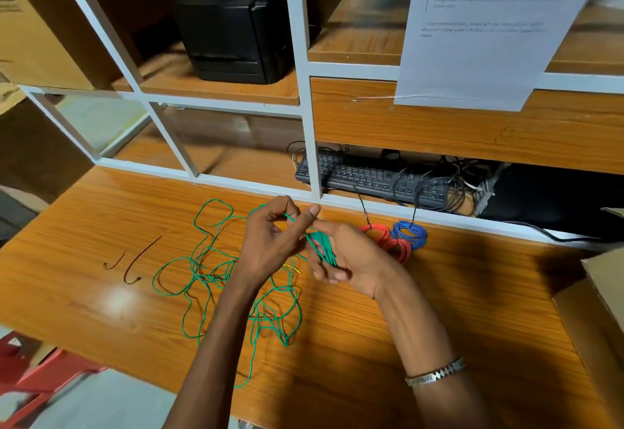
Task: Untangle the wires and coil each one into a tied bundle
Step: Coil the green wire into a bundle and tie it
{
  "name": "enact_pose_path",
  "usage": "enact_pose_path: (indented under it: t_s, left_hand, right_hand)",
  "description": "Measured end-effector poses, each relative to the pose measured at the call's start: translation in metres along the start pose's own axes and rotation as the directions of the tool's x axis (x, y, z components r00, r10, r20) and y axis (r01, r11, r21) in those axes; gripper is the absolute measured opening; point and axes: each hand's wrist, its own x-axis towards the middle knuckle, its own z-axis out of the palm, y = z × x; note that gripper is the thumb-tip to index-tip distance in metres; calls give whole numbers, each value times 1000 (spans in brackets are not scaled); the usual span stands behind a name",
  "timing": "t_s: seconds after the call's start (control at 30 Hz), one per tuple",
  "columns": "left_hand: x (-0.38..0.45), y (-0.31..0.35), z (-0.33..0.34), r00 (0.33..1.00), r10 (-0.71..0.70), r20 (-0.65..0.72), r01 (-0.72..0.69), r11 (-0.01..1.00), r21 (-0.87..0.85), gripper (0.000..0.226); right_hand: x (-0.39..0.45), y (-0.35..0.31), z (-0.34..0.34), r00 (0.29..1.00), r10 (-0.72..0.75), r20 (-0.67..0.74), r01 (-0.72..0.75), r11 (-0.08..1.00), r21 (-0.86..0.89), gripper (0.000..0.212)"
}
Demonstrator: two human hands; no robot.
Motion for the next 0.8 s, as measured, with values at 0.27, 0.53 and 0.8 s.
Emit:
enact_pose_path:
  t_s: [0.27, 0.53, 0.8]
  left_hand:
    - [-3, 13, 4, 995, -92, 25, 95, 987, -126, 47]
    - [0, 10, 19, 989, -144, -22, 139, 977, -163, 43]
    - [-7, -11, 27, 964, -226, 139, 243, 962, -121, 45]
  right_hand:
    - [1, 0, -6, 839, -54, 542, -130, 946, 296, 94]
    - [-9, -3, -11, 887, -190, 420, 35, 936, 350, 64]
    - [-23, -9, -37, 874, -482, 60, 253, 557, 791, 53]
